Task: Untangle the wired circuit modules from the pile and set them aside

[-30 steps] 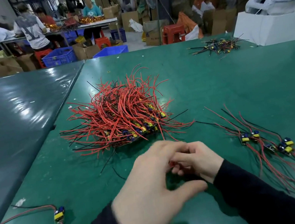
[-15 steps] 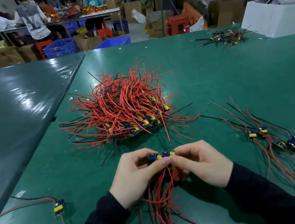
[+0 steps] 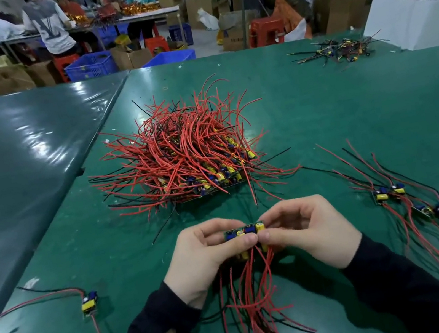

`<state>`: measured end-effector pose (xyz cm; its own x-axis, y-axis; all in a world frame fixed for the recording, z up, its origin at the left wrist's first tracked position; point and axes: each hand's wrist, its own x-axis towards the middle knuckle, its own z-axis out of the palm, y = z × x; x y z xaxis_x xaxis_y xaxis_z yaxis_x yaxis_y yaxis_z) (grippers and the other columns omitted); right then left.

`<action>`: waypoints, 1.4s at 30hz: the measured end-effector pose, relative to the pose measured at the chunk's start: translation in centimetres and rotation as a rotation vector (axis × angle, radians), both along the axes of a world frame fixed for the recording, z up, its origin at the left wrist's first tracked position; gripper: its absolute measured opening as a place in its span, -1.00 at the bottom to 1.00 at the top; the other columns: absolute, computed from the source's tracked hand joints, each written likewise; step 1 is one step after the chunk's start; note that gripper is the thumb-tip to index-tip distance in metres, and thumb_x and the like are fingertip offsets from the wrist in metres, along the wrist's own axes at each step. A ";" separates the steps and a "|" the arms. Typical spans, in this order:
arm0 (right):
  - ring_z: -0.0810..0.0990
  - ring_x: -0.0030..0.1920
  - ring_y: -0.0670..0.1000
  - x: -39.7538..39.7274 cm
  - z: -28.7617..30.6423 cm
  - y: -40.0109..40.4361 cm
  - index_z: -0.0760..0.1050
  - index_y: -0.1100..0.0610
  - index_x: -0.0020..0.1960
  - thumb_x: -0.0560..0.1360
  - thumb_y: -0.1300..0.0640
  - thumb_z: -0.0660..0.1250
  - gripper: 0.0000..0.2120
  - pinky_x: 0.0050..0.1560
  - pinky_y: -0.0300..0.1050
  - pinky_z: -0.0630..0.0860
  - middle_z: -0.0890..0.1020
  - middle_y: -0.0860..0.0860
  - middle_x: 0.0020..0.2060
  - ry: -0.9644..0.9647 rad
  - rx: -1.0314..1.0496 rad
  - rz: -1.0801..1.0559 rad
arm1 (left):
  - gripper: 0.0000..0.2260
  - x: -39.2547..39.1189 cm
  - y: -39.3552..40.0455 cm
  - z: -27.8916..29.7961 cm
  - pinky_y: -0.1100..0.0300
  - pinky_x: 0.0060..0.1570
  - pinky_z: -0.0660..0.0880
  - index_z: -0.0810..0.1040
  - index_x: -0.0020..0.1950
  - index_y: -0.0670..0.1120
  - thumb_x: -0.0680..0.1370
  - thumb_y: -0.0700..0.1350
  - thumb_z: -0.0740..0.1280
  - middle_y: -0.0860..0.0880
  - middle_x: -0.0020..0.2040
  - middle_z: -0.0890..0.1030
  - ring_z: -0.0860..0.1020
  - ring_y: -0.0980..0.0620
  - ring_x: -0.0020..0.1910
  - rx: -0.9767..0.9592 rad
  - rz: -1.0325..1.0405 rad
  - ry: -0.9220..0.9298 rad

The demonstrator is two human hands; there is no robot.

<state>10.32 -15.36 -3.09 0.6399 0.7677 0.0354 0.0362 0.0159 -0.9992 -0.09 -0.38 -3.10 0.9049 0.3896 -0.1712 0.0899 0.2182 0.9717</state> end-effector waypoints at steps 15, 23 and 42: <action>0.58 -0.39 -0.11 -0.9 0.0 0.3 0.56 0.28 -0.19 0.34 0.33 0.41 -0.94 -0.32 -0.31 0.51 0.63 0.07 -0.38 0.118 -0.013 0.062 | -0.84 -0.2 -0.3 0.3 0.26 -0.37 0.53 0.62 -0.23 -0.27 0.25 -0.22 0.44 -0.20 -0.33 0.63 0.59 0.00 -0.43 -0.097 -0.021 0.014; 0.57 -0.43 -0.06 -1.0 0.2 0.6 0.55 0.30 -0.19 0.26 0.23 0.40 -0.83 -0.36 -0.26 0.54 0.63 0.10 -0.39 0.263 0.022 -0.009 | -0.73 0.0 -0.5 0.4 0.23 -0.37 0.57 0.65 -0.15 -0.28 0.22 -0.17 0.47 -0.27 -0.25 0.65 0.60 -0.05 -0.41 -0.257 0.036 0.047; 0.55 -0.40 -0.10 -0.4 0.0 0.4 0.67 0.17 -0.28 0.20 0.14 0.47 -0.87 -0.36 -0.30 0.50 0.66 0.05 -0.38 0.146 0.041 -0.074 | -0.63 -0.1 0.3 0.5 0.22 -0.35 0.58 0.61 -0.01 -0.33 0.21 -0.29 0.46 -0.26 -0.17 0.67 0.65 -0.07 -0.34 -0.245 0.001 0.018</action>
<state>9.87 -15.00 -3.11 0.6952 0.7181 -0.0319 -0.1069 0.0594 -0.9925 -0.21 -0.11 -2.57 0.9004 0.3353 -0.2772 0.1068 0.4473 0.8880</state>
